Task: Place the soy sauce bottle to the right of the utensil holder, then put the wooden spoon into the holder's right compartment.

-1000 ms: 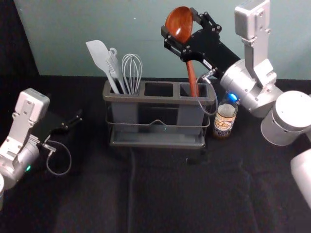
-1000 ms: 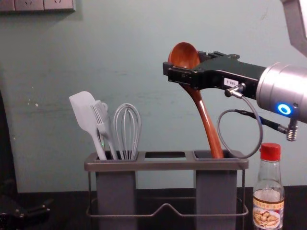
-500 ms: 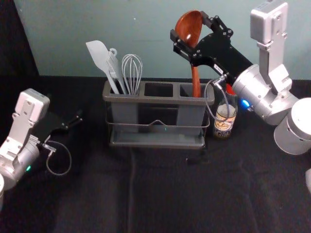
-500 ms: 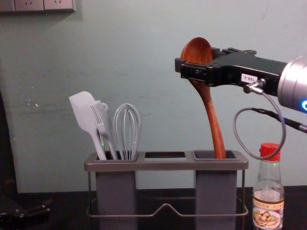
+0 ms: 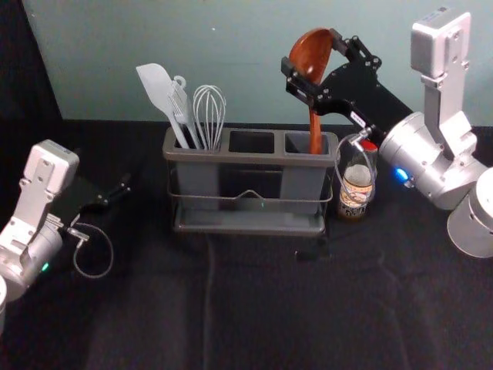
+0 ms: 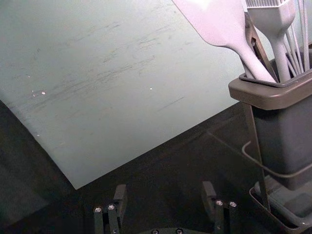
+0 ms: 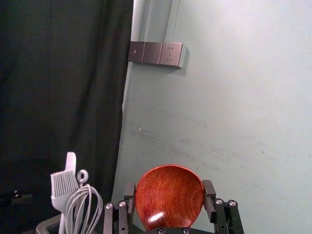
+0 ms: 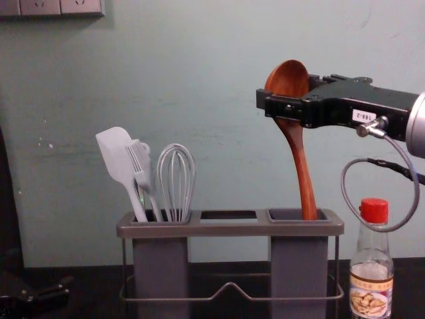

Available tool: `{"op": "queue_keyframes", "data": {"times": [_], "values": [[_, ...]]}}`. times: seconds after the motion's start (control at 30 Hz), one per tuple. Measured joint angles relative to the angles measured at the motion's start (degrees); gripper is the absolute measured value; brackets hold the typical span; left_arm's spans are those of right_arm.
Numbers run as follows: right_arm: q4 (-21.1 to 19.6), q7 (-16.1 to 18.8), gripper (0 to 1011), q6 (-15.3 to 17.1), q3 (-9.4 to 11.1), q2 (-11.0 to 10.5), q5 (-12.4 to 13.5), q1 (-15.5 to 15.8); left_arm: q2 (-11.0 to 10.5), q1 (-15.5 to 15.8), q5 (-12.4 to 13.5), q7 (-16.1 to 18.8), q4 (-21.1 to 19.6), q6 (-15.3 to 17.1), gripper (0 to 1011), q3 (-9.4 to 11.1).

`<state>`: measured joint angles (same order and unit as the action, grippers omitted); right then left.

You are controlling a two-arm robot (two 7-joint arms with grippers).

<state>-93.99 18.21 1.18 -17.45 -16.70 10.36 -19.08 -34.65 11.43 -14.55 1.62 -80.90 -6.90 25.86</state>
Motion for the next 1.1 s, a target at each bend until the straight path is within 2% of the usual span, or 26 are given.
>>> {"op": "queue_keyframes", "data": {"times": [0.27, 0.7, 1.1], "values": [[0.0, -0.1, 839, 0.4, 0.2, -0.2, 0.4, 0.5, 0.0, 0.0, 0.0, 0.0, 0.0, 0.0, 1005, 0.0], [2.9, 0.0, 839, -0.9, -0.3, 0.7, 1.0, 0.4, 0.0, 0.0, 0.0, 0.0, 0.0, 0.0, 1005, 0.0], [2.9, 0.0, 839, -1.0, -0.3, 0.7, 1.8, 2.6, 0.0, 0.0, 0.0, 0.0, 0.0, 0.0, 1005, 0.0]]}}
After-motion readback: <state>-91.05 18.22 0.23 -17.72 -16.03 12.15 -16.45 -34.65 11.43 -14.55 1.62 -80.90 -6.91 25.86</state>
